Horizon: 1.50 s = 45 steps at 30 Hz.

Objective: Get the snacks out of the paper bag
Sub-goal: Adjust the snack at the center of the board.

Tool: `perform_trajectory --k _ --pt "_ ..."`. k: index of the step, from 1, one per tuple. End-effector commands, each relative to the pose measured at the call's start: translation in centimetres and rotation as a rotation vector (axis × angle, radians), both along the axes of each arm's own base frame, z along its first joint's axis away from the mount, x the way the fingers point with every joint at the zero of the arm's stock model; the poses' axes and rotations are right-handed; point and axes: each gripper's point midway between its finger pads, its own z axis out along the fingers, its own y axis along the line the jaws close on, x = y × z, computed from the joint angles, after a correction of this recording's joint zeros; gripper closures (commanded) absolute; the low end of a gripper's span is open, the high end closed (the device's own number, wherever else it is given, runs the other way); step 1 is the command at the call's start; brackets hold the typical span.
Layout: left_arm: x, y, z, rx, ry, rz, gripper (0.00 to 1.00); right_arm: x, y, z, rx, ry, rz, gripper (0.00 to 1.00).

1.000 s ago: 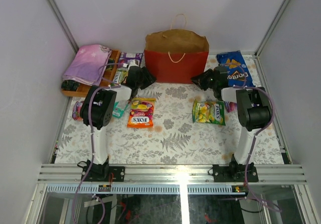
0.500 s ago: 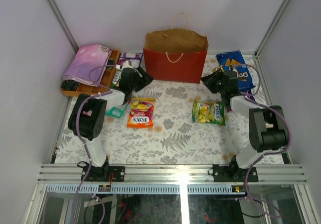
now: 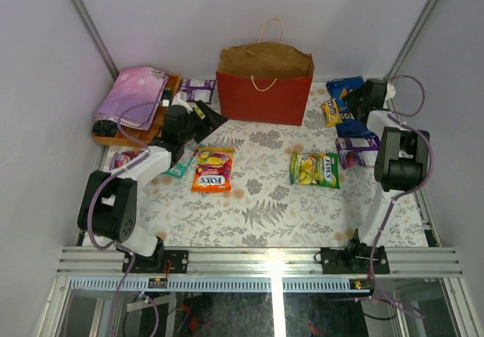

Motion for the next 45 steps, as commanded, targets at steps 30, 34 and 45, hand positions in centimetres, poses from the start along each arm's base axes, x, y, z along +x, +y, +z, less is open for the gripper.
perform_trajectory --k 30,34,45 --pt "-4.7 7.5 2.9 -0.002 0.074 0.009 0.12 2.4 6.0 -2.9 0.114 0.068 0.233 0.45" --pt "-4.4 7.9 3.5 -0.023 0.065 -0.009 0.12 2.4 5.4 -2.3 0.099 0.064 0.230 0.42" --pt "-5.1 10.0 6.0 0.099 0.007 0.032 0.04 0.2 4.0 3.0 0.013 -0.007 0.217 0.26"
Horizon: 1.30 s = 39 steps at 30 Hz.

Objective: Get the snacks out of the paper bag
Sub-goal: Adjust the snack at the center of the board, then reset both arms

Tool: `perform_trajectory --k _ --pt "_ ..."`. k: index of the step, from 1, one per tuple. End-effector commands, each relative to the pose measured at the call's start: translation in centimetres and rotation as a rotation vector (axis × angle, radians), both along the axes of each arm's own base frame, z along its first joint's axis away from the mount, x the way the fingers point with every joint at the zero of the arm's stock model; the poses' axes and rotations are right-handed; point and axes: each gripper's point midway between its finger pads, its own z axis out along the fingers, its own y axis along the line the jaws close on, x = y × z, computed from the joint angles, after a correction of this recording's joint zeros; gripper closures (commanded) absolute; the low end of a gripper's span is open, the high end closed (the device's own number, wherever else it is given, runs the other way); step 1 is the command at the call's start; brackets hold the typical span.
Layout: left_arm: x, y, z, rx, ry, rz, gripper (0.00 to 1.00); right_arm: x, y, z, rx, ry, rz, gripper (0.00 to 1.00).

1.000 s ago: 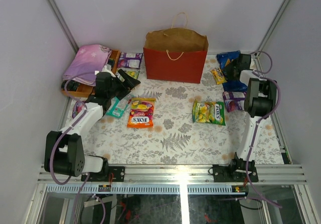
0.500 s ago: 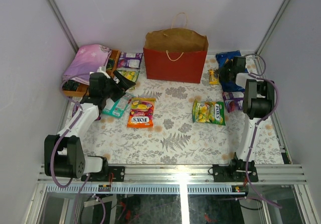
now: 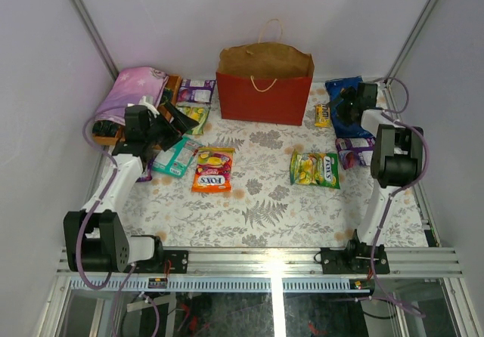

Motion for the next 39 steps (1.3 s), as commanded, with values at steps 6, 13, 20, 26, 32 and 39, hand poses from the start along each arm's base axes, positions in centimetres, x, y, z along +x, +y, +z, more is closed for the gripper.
perform_trajectory --k 6,13,20,26,32,39 --pt "0.3 1.0 5.2 0.140 -0.128 -0.055 0.00 -5.0 0.8 10.3 -0.015 -0.243 0.021 0.14" --pt "0.9 1.3 6.9 0.193 -0.149 -0.075 0.00 -10.8 4.1 11.4 -0.012 -0.275 0.143 0.01" --pt "0.5 2.8 6.6 0.311 -0.119 -0.066 0.00 -15.9 5.4 11.5 -0.119 -0.268 0.229 0.00" --pt "0.6 4.8 6.3 0.411 -0.111 -0.007 0.00 -17.5 5.4 12.0 -0.155 -0.280 0.241 0.01" --pt "0.5 5.6 5.6 0.423 -0.093 0.013 0.00 -17.2 5.4 11.8 -0.158 -0.285 0.249 0.00" --pt "0.5 6.1 6.2 0.391 -0.115 0.014 0.00 -17.4 6.2 11.9 -0.141 -0.293 0.290 0.01"
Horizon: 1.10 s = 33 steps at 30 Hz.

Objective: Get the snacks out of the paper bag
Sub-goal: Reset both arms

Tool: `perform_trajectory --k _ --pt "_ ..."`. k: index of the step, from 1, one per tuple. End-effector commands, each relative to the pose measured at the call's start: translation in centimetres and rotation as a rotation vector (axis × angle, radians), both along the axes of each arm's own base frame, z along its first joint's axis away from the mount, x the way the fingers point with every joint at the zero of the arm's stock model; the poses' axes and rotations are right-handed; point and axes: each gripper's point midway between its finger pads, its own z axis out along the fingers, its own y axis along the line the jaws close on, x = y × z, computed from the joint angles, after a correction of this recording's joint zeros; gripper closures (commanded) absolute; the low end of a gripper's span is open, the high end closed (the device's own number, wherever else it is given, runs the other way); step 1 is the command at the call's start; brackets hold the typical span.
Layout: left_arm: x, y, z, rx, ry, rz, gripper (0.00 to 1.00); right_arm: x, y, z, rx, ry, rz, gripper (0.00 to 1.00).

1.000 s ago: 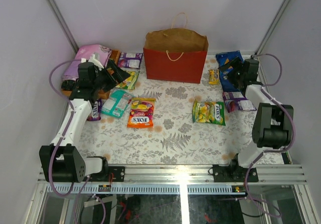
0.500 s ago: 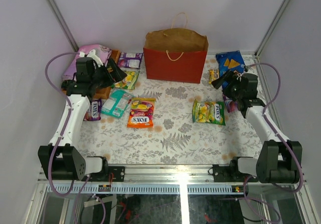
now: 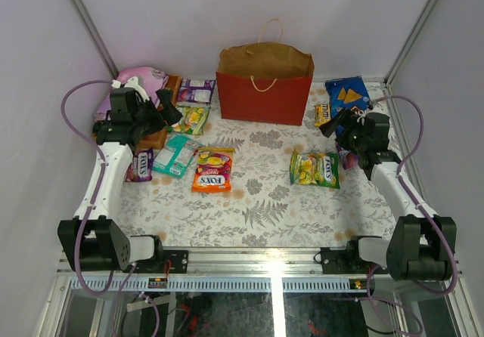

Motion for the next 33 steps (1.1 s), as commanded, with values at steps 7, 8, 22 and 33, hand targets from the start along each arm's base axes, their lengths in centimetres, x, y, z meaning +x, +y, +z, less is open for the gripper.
perform_trajectory --k 7,8,22,33 --pt "0.0 1.3 2.3 0.025 -0.101 0.025 0.00 0.3 1.7 1.3 -0.072 -0.047 0.076 0.01" --pt "0.0 1.5 2.6 0.031 -0.112 0.032 0.00 0.2 1.9 1.3 -0.086 -0.046 0.077 0.01" --pt "-1.6 1.5 5.5 0.048 -0.205 0.036 0.00 -0.6 3.7 3.0 -0.123 -0.114 0.116 0.00" --pt "-2.2 0.6 6.5 0.029 -0.218 -0.012 0.00 -1.2 4.3 2.7 -0.100 -0.125 0.141 0.00"
